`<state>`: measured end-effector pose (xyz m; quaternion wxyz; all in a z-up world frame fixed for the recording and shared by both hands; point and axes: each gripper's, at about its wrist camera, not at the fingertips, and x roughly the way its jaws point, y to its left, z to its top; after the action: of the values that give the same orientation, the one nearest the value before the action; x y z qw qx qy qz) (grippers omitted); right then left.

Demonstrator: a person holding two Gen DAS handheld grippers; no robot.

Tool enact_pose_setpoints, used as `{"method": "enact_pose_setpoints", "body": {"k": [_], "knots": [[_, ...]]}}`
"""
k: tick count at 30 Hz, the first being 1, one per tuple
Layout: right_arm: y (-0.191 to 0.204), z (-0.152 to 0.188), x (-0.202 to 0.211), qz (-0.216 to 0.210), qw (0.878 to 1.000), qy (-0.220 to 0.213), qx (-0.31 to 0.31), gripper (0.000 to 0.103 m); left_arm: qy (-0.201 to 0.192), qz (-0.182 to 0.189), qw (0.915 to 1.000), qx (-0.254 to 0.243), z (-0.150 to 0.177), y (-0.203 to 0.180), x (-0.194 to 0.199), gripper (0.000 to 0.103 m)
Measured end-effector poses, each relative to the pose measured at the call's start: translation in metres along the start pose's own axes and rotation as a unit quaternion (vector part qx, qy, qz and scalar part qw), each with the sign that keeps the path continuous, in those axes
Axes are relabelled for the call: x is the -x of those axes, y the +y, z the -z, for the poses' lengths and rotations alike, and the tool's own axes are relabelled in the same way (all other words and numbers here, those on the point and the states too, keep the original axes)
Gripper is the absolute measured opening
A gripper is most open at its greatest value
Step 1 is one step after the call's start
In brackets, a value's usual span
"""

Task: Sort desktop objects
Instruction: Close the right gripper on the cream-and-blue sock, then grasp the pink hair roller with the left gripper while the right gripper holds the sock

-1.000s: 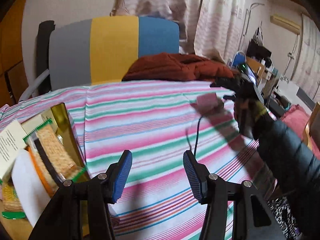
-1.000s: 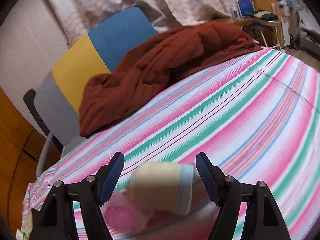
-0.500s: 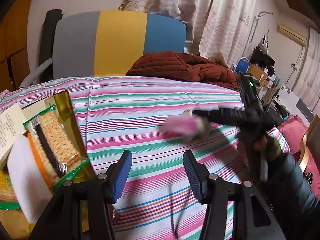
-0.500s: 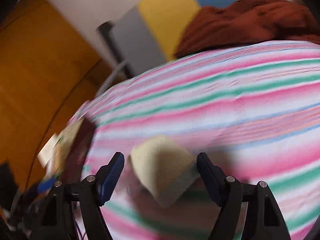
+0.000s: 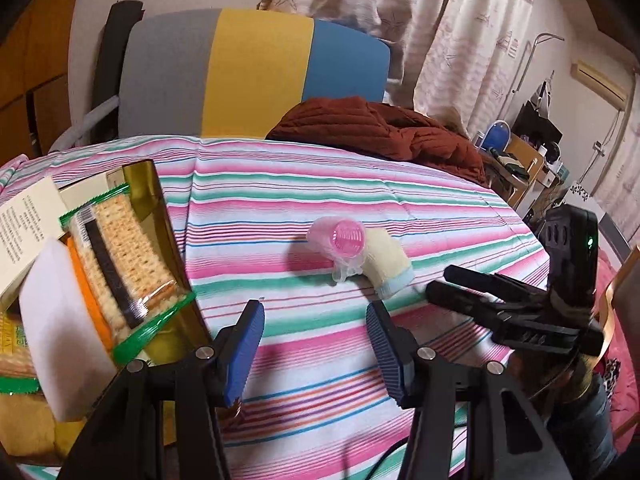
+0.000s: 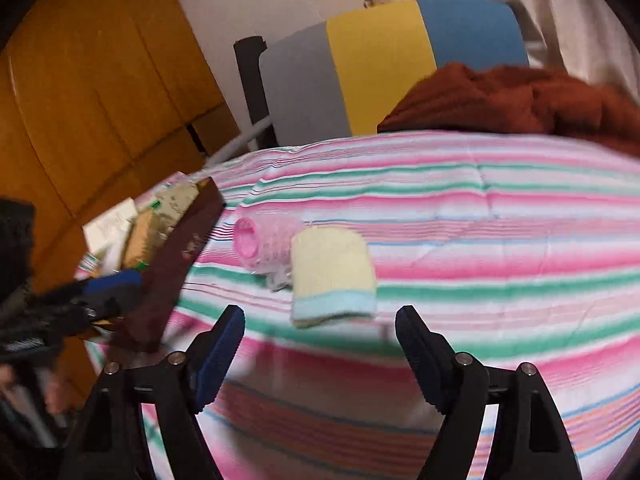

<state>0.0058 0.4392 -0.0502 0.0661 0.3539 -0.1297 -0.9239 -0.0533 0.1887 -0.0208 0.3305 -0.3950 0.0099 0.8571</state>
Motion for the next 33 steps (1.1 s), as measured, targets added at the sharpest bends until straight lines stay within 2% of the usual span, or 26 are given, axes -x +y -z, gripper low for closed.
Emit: {"method": "enact_pose_setpoints", "body": {"k": [6, 12, 15, 16, 20, 24, 30, 31, 33], "knots": [[0.006, -0.008, -0.035, 0.025, 0.999, 0.018, 0.019, 0.08, 0.015, 0.01, 0.9998, 0.012, -0.034, -0.011, -0.025, 0.054], [0.002, -0.009, -0.044, 0.032, 0.999, 0.029, 0.006, 0.079, 0.052, 0.015, 0.9976, 0.043, -0.05, -0.013, -0.068, 0.054], [-0.001, -0.009, -0.047, 0.04, 0.999, 0.033, 0.0, 0.066, 0.068, 0.006, 0.9963, 0.052, -0.051, -0.012, -0.085, 0.054], [-0.002, -0.009, -0.048, 0.043, 0.998, 0.034, -0.002, 0.059, 0.073, 0.004, 0.9959, 0.054, -0.051, -0.011, -0.09, 0.054], [-0.01, -0.008, -0.04, 0.051, 0.998, 0.018, -0.02, 0.054, 0.078, 0.006, 0.9938, 0.08, -0.044, 0.001, -0.096, 0.045], [-0.02, -0.004, -0.027, 0.074, 0.996, 0.004, -0.042, 0.054, 0.091, -0.003, 0.9927, 0.079, -0.035, 0.007, -0.099, 0.038], [-0.039, 0.008, 0.0, 0.125, 0.99, -0.006, -0.062, 0.054, 0.095, -0.042, 0.9928, 0.059, -0.022, 0.004, -0.097, 0.034], [-0.041, 0.01, 0.004, 0.125, 0.99, -0.009, -0.062, 0.054, 0.094, -0.043, 0.9929, 0.059, -0.022, 0.003, -0.096, 0.034], [-0.042, 0.015, 0.011, 0.118, 0.991, -0.012, -0.06, 0.054, 0.082, -0.022, 0.9948, 0.057, -0.024, -0.002, -0.088, 0.034]]}}
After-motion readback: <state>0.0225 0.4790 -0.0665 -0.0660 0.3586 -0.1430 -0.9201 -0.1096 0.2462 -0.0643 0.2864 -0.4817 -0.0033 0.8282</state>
